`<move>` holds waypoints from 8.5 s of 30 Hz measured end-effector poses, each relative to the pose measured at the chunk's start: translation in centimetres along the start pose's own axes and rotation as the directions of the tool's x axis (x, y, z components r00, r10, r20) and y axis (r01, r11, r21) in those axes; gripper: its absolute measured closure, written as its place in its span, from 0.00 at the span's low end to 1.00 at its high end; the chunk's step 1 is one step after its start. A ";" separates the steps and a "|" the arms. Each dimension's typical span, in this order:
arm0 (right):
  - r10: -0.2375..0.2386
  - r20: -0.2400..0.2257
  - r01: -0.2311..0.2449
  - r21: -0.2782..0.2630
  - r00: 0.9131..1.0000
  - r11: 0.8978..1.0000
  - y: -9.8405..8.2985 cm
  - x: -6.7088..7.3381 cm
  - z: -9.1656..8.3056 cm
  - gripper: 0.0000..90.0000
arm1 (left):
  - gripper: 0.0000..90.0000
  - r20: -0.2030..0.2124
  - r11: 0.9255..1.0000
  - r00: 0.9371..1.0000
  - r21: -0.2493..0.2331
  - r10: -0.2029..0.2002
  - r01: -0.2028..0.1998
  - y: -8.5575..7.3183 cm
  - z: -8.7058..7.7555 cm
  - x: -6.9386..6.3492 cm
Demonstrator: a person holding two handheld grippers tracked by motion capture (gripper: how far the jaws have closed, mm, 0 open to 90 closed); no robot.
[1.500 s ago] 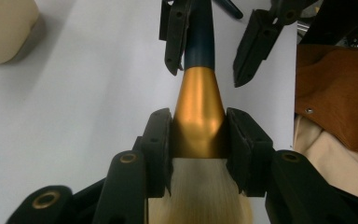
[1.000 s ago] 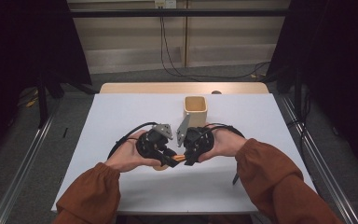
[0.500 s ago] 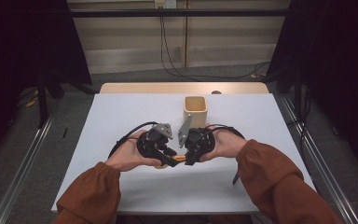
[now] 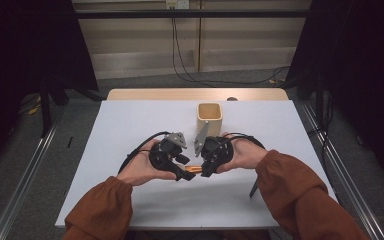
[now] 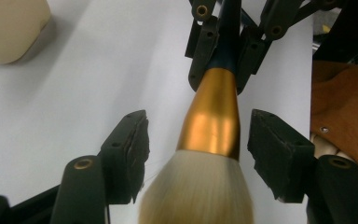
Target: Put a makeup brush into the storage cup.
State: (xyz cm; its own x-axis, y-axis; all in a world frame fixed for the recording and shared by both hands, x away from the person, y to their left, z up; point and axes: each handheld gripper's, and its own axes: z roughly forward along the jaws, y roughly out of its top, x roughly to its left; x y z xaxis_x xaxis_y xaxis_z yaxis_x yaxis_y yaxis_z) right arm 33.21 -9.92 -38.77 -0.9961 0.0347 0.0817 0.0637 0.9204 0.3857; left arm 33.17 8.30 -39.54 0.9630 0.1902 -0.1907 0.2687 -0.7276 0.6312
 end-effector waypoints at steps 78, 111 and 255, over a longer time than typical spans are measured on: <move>0.438 0.082 -0.327 -0.547 0.895 0.770 -8.3 0.6 1.0 0.83 | 0.05 -0.250 0.925 0.936 -0.350 -0.246 0.150 -9.0 -3.8 -2.0; 0.400 0.105 -0.180 -0.770 0.910 0.612 -7.2 2.6 2.1 0.83 | 0.04 -0.266 0.838 0.931 -0.542 -0.250 0.070 -7.6 -2.3 -3.1; 0.512 0.015 -0.279 -0.824 0.859 0.492 -9.6 2.8 0.3 0.06 | 0.71 -0.160 0.780 0.936 -0.606 -0.314 0.158 -1.3 -4.6 -0.5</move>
State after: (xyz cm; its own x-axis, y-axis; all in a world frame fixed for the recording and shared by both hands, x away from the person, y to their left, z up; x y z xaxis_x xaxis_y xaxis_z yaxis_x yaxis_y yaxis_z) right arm 29.79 -18.51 -42.47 -0.8239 0.5067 0.2537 0.3601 0.1225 0.9248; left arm 32.43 12.24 -36.82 0.8200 0.5118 -0.2563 0.3730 -0.1383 0.9175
